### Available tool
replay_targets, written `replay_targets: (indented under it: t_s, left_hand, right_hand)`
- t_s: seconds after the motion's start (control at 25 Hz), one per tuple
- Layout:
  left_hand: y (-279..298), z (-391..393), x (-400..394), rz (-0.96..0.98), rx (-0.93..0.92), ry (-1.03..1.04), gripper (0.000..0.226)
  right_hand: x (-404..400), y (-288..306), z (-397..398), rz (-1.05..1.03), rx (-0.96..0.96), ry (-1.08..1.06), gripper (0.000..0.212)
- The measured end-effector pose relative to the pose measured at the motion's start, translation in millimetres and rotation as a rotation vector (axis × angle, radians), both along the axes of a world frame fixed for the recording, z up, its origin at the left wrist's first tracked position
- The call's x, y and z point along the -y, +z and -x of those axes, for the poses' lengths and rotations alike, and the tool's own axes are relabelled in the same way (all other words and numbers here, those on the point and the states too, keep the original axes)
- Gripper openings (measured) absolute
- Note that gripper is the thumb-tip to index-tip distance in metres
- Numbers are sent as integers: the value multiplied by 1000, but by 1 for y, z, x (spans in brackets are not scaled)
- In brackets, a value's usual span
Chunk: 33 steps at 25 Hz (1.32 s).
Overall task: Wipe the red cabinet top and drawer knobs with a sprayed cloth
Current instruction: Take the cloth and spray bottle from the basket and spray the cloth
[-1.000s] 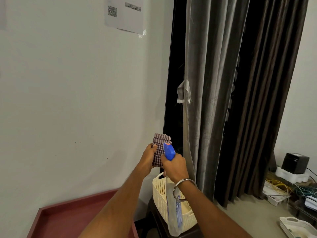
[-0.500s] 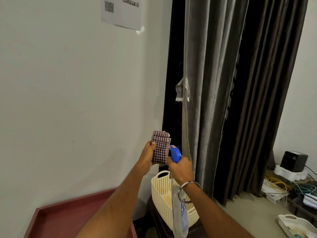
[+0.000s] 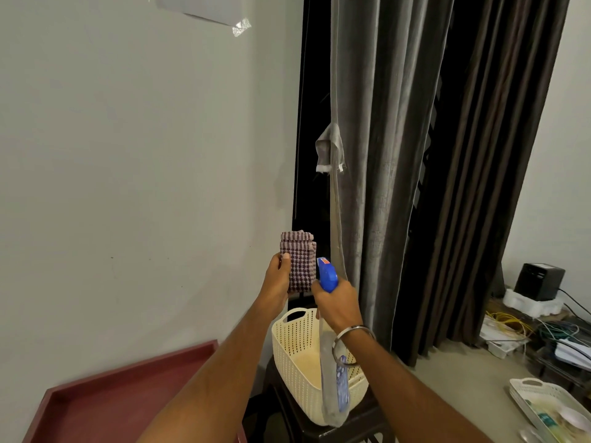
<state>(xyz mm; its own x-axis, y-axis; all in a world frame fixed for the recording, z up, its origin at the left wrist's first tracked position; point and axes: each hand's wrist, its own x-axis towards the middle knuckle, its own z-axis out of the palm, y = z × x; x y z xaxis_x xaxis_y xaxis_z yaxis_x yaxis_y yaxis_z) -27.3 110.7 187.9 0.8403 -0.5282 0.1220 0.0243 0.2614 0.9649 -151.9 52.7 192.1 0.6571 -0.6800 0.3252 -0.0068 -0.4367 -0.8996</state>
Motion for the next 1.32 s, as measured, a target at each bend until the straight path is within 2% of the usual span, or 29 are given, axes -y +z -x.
replay_targets:
  t_s: [0.2,0.36,0.48,0.88,1.04,1.32]
  left_hand:
    - [-4,-5,18,72,-65,-9,37]
    - [-8,-17,39,44,-67,10,49]
    - [-24,-23,53,-3,-63,45,48]
    - [-125,-31,86,-203,-20,82,53]
    - [-162,-25,90,-290,-8,65,55]
    - [-189,-24,84,-338,28,43,55]
  right_hand:
    - [21,19,-20,38,84,-13,14]
    - [45,26,-43,17,166,-57,27]
    - [62,17,-53,35,189,-100,36]
    - [117,-102,-78,15,70,-182,42]
    - [126,-148,-82,-37,-1,-189,52]
    - [124,-176,-81,-66,-26,-196,51]
